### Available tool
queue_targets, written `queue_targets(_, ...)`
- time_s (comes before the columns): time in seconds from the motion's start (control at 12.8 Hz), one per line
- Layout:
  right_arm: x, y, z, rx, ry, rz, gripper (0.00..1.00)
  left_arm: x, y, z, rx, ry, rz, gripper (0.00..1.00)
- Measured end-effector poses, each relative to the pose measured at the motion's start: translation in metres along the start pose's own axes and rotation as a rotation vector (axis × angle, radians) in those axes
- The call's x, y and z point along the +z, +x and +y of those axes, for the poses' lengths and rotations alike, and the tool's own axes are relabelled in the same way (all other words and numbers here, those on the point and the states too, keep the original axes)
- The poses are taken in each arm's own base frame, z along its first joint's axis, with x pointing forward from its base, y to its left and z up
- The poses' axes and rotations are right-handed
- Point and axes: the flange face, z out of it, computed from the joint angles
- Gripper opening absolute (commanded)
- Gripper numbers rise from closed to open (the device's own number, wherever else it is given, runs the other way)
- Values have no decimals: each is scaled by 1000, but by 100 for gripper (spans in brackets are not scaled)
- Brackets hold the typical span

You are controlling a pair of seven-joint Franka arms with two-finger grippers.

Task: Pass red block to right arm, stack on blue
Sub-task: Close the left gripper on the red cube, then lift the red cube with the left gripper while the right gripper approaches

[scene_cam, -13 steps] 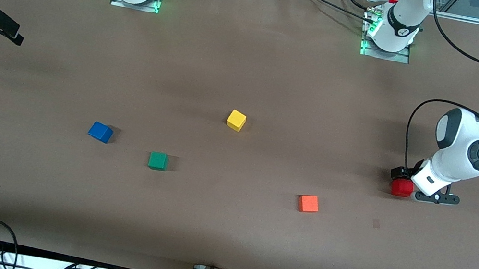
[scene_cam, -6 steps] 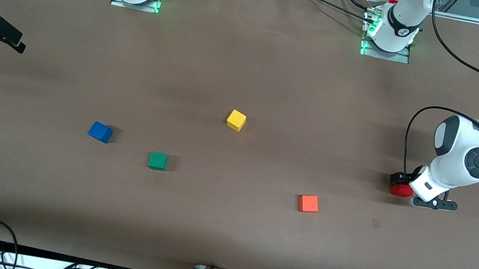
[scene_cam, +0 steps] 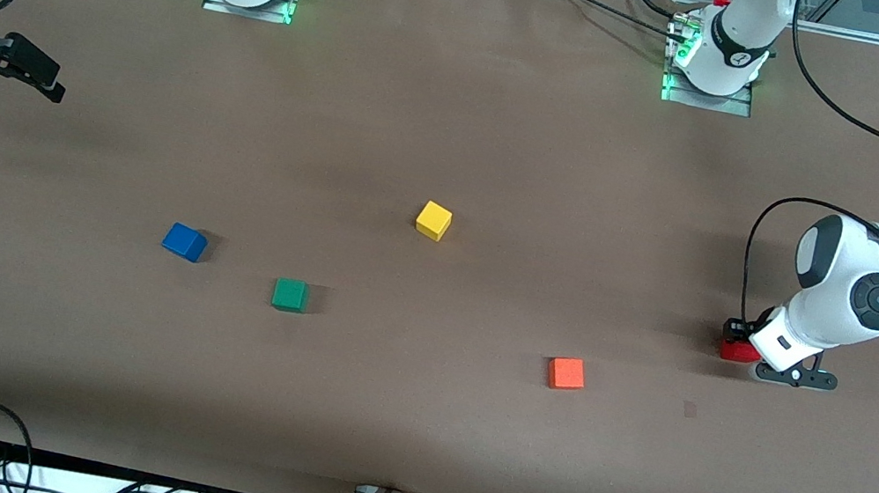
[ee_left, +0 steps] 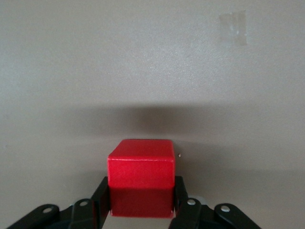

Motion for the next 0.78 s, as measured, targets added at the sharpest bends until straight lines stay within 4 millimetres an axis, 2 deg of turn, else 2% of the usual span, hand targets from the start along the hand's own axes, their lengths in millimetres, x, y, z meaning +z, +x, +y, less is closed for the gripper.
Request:
queue_targets(0.16, 1, 1, -1, 2, 12, -2, 100, -5, 3, -3, 32, 3, 7, 0)
queue_targets(0.31, 2, 1, -1, 4, 21, -5, 100, -26, 10, -11, 100, 14, -2, 0)
queue_targets(0.47, 4, 2, 3, 12, 22, -8, 100, -77, 17, -7, 206, 29, -30, 0)
queue_targets(0.78, 5, 2, 6, 17, 23, -9, 100, -197, 20, 27, 356, 35, -49, 0)
